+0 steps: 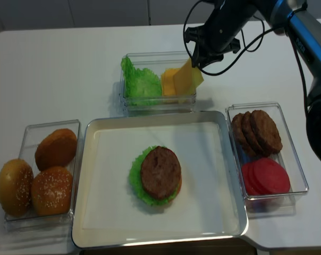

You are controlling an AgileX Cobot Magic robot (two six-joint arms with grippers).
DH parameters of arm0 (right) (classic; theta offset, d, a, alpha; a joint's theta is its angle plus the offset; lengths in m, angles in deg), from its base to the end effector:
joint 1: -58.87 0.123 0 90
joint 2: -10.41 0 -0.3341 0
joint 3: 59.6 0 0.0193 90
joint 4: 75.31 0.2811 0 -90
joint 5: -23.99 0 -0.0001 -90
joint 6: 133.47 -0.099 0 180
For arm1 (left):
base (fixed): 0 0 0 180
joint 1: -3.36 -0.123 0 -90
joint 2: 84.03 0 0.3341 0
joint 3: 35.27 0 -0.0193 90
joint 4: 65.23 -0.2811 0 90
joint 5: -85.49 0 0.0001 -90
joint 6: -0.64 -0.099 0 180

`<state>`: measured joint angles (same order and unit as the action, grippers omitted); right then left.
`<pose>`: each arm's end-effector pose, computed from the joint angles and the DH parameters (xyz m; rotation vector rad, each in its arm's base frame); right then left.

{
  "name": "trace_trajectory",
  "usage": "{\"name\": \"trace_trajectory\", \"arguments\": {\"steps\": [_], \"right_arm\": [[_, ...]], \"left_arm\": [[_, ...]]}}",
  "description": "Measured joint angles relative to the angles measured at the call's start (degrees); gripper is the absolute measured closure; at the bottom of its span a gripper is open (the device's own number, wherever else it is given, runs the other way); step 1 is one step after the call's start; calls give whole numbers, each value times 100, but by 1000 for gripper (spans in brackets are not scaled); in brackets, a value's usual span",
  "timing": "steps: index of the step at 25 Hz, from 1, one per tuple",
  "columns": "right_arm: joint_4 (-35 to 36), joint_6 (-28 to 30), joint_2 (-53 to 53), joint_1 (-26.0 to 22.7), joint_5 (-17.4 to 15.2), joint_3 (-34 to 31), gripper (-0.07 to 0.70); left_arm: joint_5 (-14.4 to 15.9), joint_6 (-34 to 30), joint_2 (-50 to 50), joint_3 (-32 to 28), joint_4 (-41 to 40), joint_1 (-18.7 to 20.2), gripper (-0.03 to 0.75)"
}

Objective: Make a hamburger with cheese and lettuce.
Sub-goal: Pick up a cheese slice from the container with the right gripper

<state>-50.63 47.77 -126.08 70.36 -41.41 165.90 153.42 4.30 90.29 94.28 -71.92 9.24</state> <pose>0.5446 0.1491 0.2849 -0.1666 2.6996 0.6368 -0.0270 0.0135 0.2737 0.0271 2.1591 0.0463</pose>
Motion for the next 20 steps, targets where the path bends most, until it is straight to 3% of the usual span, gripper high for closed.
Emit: {"name": "trace_trajectory", "arguments": {"steps": [11,17,20], "right_arm": [[37,3,-61,0,-11,0,437],[102,13,-61,0,-24,0,556],[137,13,-61,0,-30,0,577]], "left_arm": [[0,0,0,0,0,0,427],[0,0,0,0,0,0,427],[0,0,0,0,0,0,427]]}}
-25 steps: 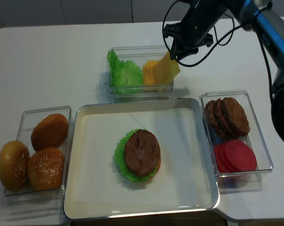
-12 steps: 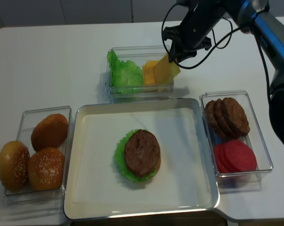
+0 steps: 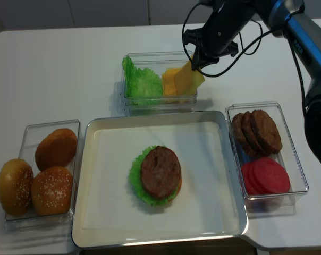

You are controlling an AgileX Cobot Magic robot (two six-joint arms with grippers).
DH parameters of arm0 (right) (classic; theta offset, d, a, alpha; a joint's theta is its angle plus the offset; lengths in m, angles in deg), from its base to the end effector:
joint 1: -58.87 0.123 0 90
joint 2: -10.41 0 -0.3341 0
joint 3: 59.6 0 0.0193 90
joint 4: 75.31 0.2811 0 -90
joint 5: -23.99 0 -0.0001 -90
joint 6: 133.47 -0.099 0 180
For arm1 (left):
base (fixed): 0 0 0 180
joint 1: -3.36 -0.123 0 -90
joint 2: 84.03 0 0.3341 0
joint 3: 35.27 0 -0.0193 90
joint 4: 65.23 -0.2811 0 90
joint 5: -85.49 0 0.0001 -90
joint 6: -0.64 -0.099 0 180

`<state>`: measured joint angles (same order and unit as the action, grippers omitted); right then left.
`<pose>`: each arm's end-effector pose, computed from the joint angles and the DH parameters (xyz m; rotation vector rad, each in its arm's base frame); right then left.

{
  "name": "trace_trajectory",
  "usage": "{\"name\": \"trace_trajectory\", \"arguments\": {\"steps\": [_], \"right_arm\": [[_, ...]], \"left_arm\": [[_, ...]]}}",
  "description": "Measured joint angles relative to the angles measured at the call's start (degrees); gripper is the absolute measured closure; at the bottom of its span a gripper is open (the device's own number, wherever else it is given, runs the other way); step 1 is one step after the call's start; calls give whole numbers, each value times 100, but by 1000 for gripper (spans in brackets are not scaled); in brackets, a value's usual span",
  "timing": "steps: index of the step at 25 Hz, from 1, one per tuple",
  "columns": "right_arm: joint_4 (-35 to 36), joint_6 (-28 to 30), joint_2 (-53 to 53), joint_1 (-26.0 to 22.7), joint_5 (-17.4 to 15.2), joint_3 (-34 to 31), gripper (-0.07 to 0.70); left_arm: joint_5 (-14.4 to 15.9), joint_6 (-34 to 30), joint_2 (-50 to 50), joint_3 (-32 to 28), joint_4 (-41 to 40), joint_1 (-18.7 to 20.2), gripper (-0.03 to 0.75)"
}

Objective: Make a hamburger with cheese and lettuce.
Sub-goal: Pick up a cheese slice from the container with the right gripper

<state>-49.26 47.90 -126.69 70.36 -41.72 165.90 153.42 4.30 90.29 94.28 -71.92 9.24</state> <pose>0.5454 0.1513 0.2797 -0.1613 2.7108 0.6691 -0.0270 0.0135 0.2737 0.0271 2.1591 0.0463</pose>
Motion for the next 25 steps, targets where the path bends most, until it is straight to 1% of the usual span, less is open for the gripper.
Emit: {"name": "trace_trajectory", "arguments": {"steps": [7,20,25], "right_arm": [[75,0,0,0,-84,0,584],[130,12,0,0,-148,0,588],[104,25,83,0,-261,0,588]], "left_arm": [[0,0,0,0,0,0,427],[0,0,0,0,0,0,427],[0,0,0,0,0,0,427]]}}
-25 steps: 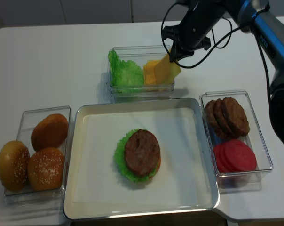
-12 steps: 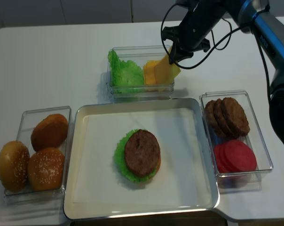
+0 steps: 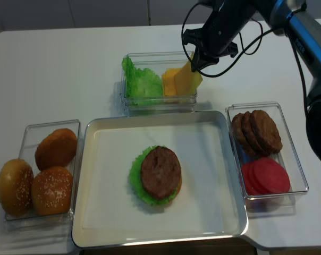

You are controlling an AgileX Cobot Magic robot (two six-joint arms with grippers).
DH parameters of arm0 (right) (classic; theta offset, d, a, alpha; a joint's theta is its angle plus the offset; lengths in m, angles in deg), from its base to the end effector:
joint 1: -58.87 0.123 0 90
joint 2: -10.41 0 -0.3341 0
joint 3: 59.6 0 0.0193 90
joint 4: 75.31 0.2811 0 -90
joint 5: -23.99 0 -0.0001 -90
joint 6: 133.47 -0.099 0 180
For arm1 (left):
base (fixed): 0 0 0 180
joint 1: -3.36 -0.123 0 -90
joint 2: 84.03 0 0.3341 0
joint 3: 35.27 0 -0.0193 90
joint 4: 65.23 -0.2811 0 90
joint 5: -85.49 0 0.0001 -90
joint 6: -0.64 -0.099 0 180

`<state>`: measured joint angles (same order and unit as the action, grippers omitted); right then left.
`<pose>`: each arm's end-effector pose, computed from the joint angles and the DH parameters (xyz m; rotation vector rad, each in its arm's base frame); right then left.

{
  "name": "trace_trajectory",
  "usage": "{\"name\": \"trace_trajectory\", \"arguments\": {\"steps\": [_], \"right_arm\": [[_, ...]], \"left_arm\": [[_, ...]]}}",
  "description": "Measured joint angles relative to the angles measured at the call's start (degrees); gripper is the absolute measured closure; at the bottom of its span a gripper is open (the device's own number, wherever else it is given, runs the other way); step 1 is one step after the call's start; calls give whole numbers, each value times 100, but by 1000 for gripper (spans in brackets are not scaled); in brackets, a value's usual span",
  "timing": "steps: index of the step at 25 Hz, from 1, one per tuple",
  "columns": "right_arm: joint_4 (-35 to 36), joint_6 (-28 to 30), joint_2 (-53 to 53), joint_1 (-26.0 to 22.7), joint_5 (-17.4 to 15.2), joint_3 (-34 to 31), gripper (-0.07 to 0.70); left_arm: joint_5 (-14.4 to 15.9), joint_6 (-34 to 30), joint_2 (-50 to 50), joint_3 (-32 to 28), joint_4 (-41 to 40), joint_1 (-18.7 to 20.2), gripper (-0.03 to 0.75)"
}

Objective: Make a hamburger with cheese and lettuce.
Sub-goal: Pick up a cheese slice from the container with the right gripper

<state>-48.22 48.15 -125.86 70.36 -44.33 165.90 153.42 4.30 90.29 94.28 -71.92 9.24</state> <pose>0.5386 0.1522 0.2871 -0.1828 2.7345 0.6988 -0.0270 0.0135 0.2737 0.0271 2.1591 0.0463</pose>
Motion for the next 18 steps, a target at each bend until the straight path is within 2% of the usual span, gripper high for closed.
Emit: {"name": "trace_trajectory", "arguments": {"steps": [5,18], "right_arm": [[-9,0,18,0,-210,0,589],[-178,0,330,0,-271,0,590]], "left_arm": [[0,0,0,0,0,0,427],[0,0,0,0,0,0,427]]}}
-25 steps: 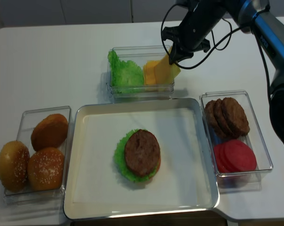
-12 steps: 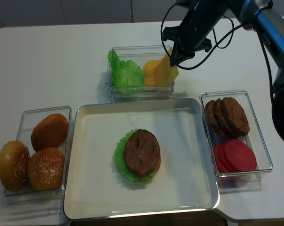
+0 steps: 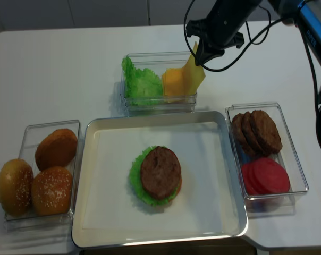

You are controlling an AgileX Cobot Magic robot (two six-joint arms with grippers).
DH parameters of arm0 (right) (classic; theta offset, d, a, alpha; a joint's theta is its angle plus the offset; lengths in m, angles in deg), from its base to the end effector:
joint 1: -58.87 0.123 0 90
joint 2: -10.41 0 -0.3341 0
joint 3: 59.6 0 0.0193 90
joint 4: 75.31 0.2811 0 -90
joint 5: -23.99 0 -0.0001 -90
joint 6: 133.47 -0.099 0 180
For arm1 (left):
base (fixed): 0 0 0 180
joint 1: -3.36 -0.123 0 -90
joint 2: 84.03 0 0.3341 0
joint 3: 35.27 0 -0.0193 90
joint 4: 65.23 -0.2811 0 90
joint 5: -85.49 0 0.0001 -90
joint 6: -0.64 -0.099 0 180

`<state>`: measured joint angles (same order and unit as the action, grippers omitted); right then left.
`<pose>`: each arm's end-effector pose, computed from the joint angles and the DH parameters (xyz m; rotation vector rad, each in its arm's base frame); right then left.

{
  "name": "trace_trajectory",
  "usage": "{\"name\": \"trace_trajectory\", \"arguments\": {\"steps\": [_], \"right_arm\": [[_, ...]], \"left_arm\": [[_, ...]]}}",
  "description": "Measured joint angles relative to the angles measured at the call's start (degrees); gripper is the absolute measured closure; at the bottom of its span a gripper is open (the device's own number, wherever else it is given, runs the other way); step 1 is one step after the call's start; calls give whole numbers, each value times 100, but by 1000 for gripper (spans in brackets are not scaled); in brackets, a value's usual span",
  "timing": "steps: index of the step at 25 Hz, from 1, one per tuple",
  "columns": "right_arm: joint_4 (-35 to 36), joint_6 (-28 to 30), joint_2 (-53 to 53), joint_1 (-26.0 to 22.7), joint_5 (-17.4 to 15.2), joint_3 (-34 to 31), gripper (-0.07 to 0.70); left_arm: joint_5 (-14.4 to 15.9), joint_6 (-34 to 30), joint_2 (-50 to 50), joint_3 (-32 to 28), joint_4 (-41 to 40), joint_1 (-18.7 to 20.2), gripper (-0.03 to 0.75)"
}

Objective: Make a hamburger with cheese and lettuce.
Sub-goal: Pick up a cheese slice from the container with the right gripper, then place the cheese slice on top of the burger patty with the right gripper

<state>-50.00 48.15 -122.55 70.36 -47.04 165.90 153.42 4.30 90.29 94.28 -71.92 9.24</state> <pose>0.5246 0.1475 0.3161 -0.2234 2.7268 0.6609 -0.0270 0.0135 0.2737 0.0271 2.1591 0.0463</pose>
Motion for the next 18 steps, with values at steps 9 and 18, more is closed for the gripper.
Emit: {"name": "trace_trajectory", "arguments": {"steps": [9,18], "right_arm": [[174,0,32,0,-3,0,591],[385,0,116,0,-3,0,590]], "left_arm": [[0,0,0,0,0,0,427],[0,0,0,0,0,0,427]]}}
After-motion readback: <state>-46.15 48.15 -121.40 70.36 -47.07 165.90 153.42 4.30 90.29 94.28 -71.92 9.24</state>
